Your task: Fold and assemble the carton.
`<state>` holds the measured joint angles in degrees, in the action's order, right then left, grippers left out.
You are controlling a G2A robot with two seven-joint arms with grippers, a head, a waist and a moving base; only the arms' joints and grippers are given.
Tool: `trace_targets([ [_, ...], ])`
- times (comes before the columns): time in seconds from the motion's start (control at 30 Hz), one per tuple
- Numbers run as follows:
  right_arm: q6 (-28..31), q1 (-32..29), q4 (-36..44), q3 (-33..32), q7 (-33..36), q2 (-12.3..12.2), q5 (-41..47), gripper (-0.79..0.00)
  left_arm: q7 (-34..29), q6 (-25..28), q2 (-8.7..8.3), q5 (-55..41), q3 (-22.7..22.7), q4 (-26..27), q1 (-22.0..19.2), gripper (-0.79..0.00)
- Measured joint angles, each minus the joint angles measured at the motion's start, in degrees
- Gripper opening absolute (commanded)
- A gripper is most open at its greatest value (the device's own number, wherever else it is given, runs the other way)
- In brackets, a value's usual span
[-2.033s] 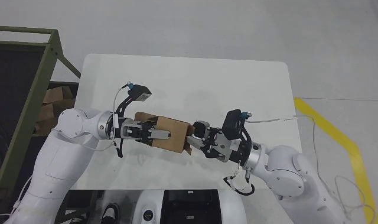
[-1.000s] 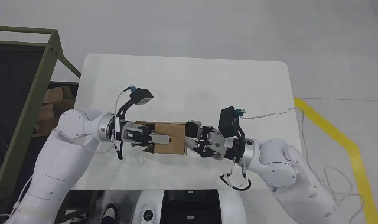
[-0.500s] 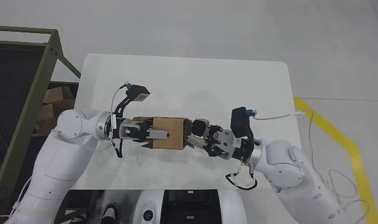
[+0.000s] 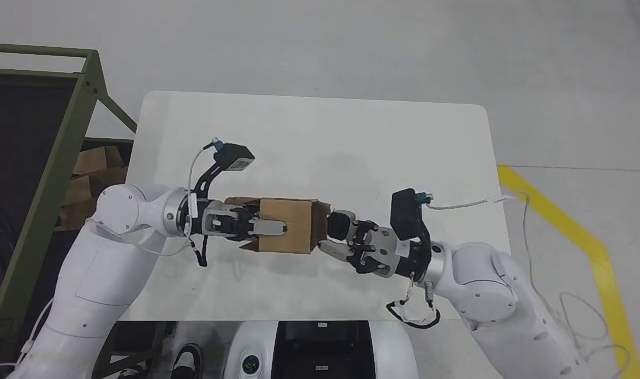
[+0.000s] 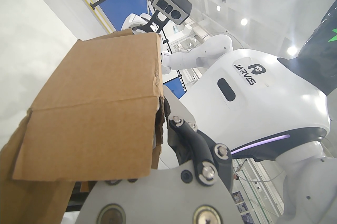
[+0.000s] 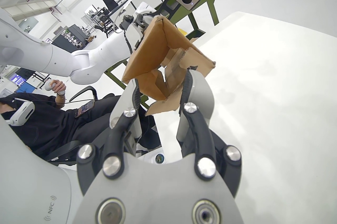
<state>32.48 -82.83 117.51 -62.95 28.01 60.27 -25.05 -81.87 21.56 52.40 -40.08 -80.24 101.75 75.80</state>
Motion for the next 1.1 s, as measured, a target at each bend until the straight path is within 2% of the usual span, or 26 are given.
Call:
trace_targets([
  [0.63,-2.61,6.59,-2.29,5.10,3.98,1.03,2.58,-0.486,-0.97,-0.11,-0.18,1.85,1.00,1.41,-0.04,-0.785],
  [1.1,-2.20,7.82,-3.02,6.34,4.27,1.34,2.88,-0.496,-0.60,0.24,-0.36,1.52,1.36,0.85,-0.21,-0.785],
])
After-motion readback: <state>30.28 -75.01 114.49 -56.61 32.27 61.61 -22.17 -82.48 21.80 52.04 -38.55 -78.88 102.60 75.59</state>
